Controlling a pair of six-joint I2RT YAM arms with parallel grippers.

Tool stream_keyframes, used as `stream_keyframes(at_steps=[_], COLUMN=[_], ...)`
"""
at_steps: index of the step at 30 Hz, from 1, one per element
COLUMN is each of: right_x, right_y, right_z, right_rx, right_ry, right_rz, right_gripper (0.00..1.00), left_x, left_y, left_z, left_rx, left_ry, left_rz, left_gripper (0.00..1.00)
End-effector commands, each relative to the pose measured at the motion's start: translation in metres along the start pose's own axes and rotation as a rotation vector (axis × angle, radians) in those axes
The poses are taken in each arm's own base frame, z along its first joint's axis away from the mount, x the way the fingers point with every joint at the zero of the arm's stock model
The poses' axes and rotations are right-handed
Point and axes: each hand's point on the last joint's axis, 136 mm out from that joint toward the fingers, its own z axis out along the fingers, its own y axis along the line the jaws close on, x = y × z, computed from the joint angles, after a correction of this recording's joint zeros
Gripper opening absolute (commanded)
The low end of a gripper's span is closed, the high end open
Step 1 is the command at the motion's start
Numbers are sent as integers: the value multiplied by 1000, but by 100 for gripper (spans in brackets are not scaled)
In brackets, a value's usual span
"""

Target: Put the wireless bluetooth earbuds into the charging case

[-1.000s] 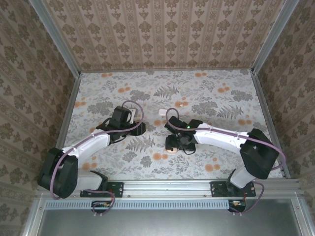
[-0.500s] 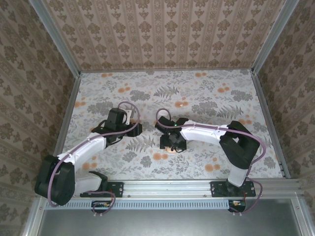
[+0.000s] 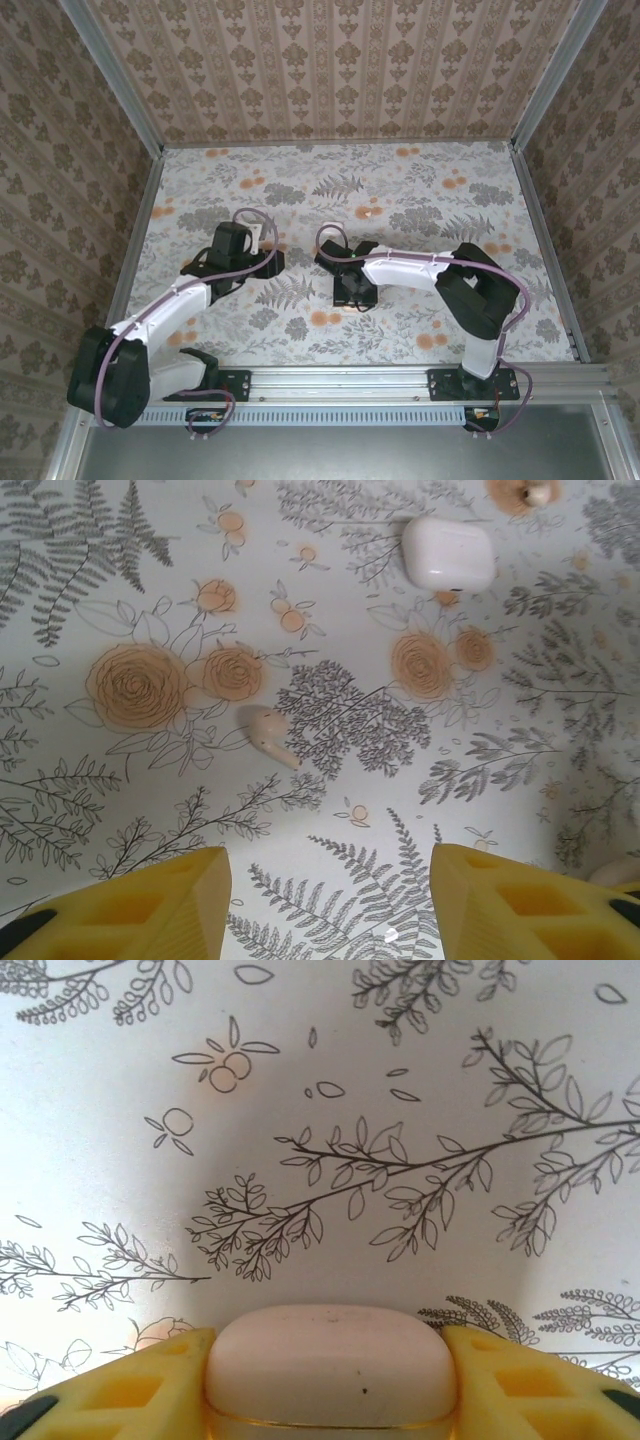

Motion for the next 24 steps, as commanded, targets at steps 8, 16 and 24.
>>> stream_keyframes(at_steps=[8, 16, 24], right_x=[-36, -65, -65], right_y=[14, 8, -1], right_z=[-90, -195, -239], right_rx=[-207, -421, -534], right_ry=[-208, -446, -542], right_rz=[57, 118, 157], right_gripper=[42, 40, 38], left_x=[-33, -36, -38], left_y=[-52, -135, -210], left_z=[-46, -75, -92], left_rx=[274, 543, 718], left_ry=[-289, -435, -516], left_rz=[195, 429, 566], left_gripper=[56, 58, 59])
